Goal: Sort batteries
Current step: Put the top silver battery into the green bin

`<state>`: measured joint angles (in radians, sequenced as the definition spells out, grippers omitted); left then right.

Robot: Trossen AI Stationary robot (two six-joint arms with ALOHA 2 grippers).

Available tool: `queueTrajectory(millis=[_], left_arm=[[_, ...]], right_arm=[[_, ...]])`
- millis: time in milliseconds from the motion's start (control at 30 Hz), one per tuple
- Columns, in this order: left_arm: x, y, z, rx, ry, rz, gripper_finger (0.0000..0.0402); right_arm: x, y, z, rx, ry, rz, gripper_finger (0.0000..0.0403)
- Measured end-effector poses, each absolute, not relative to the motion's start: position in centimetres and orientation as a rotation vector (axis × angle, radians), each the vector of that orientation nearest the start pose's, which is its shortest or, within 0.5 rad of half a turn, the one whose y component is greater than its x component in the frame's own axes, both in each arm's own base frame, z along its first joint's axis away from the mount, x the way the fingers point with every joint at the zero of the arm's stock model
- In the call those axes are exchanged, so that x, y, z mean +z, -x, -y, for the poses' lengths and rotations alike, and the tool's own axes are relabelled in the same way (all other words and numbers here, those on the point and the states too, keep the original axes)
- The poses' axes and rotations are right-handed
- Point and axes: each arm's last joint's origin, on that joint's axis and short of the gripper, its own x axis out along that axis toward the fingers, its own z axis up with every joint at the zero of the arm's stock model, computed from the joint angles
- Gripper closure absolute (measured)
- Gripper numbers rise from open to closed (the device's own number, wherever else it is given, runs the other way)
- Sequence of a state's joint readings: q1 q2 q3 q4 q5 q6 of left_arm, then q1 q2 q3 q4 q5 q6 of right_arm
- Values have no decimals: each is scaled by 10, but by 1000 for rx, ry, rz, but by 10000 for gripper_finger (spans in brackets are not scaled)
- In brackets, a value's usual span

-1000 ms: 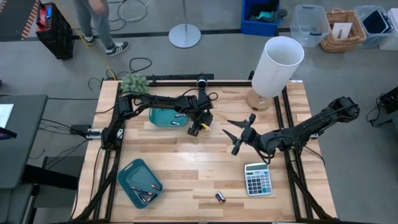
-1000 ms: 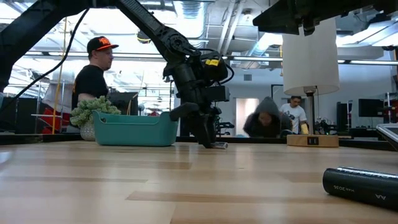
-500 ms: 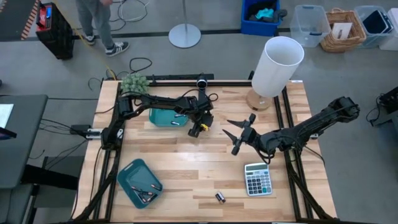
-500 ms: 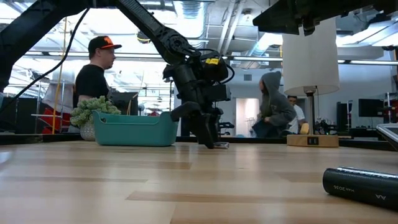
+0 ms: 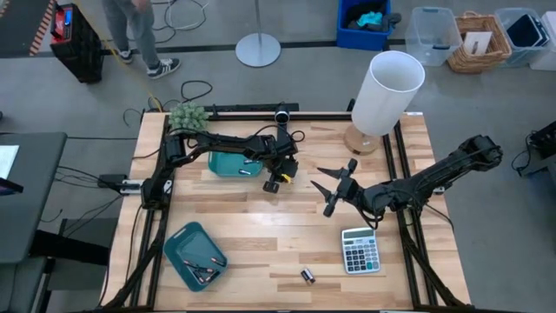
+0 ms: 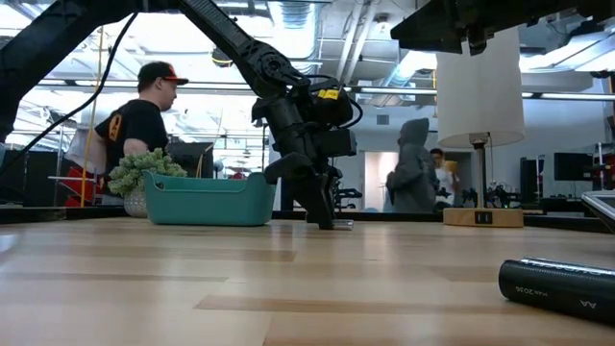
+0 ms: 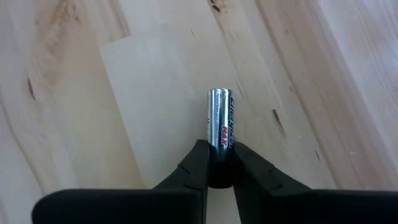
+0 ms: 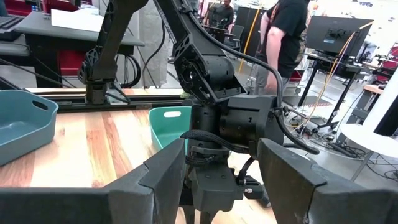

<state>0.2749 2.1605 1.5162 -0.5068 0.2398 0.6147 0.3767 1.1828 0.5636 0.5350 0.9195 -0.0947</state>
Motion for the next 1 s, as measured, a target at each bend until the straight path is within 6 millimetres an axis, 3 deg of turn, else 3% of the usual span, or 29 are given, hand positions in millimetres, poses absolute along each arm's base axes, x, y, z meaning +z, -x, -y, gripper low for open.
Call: queueTrajectory(millis=[433,800,1000], left_arm=[[154,-420,-110,-290,-265,-1047,363],[212,-409,-109,-226,-267,-909,363],[236,-382,-107,-147,-229,-865,363]], right_arm=[[248,-231,-67,-539,149,-92,184],[248,-231,-67,-539,151,-93,184],[248,-231,-67,-539,151,-93,184]])
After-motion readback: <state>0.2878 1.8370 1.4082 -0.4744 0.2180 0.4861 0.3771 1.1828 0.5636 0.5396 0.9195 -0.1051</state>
